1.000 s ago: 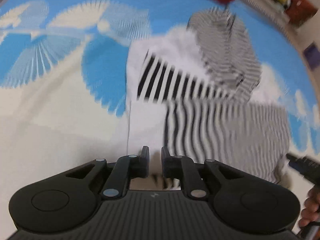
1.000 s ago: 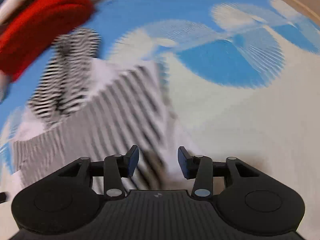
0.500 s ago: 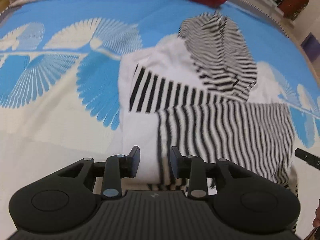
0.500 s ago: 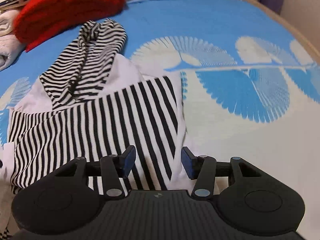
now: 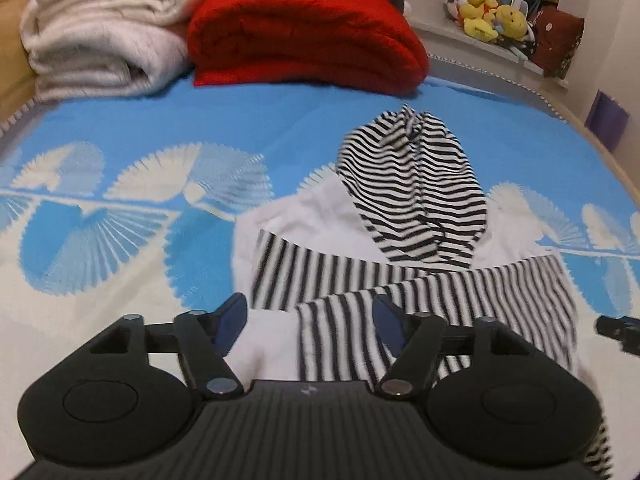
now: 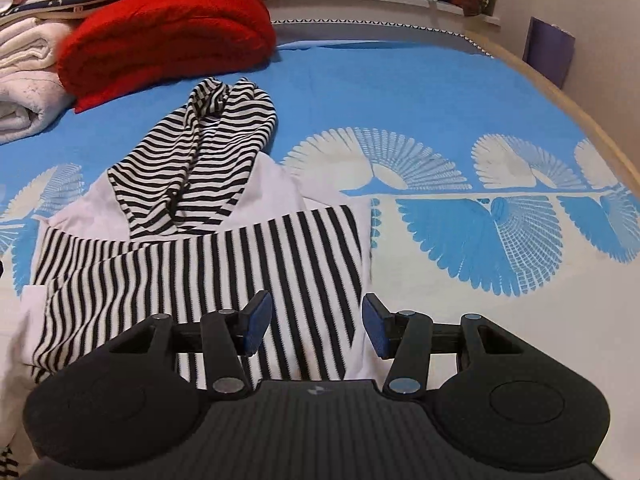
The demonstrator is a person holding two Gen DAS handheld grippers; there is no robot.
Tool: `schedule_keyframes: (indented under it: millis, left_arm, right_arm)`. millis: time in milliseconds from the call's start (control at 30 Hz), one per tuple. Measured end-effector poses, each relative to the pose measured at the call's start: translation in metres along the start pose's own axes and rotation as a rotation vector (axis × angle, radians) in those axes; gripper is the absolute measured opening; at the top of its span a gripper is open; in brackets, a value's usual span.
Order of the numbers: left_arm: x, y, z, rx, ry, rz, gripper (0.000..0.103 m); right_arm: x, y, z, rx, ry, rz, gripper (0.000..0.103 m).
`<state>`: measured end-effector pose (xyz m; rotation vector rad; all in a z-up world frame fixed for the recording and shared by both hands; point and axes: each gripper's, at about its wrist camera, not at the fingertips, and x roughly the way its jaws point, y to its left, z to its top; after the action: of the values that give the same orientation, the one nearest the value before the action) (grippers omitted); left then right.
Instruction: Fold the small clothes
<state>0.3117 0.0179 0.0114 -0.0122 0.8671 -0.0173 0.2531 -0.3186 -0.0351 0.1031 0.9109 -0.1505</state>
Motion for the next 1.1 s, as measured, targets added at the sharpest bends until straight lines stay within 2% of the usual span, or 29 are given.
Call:
schedule_keyframes:
  millis: [233, 367, 467, 567, 633, 667, 733, 767, 933, 1100]
  left_arm:
    - [-0.003, -0.005, -0.010, 0.014, -0.001, 0.001, 0.075]
    - [0.006, -0.004, -0.008, -0.012, 0.029, -0.022, 0.075]
    - [0.010, -0.004, -0.002, -0.014, 0.022, -0.027, 0.073]
    - [0.012, -0.003, 0.003, -0.006, 0.008, -0.027, 0.065]
    - [0.014, -0.001, 0.006, 0.000, 0.004, -0.028, 0.048]
    - [0.015, 0.000, 0.007, 0.009, 0.002, -0.022, 0.043]
    - [0.019, 0.001, 0.007, 0.033, -0.009, 0.001, 0.019]
    - [0.020, 0.001, 0.007, 0.050, -0.015, 0.016, 0.015]
    - [0.023, 0.003, 0.011, 0.116, -0.058, 0.063, 0.012]
    - [0.021, 0.007, 0.028, 0.106, -0.087, 0.056, 0.012]
  right_arm:
    - [-0.009, 0.002, -0.004, 0.014, -0.010, 0.006, 0.052]
    - [-0.008, 0.000, -0.004, 0.009, -0.006, 0.009, 0.052]
    - [-0.007, -0.003, -0.002, 0.006, -0.009, 0.000, 0.052]
    - [-0.004, -0.008, -0.001, 0.012, -0.003, -0.007, 0.052]
    - [-0.002, -0.012, -0.001, 0.016, 0.006, -0.004, 0.052]
    - [-0.002, -0.014, -0.001, 0.014, 0.009, -0.002, 0.052]
    - [-0.001, -0.016, -0.002, 0.007, 0.011, -0.007, 0.052]
    - [-0.001, -0.019, -0.001, 0.008, 0.012, -0.008, 0.052]
    - [0.002, -0.027, 0.002, 0.032, 0.028, 0.002, 0.052]
    - [0.007, -0.031, 0.005, 0.037, 0.051, 0.016, 0.052]
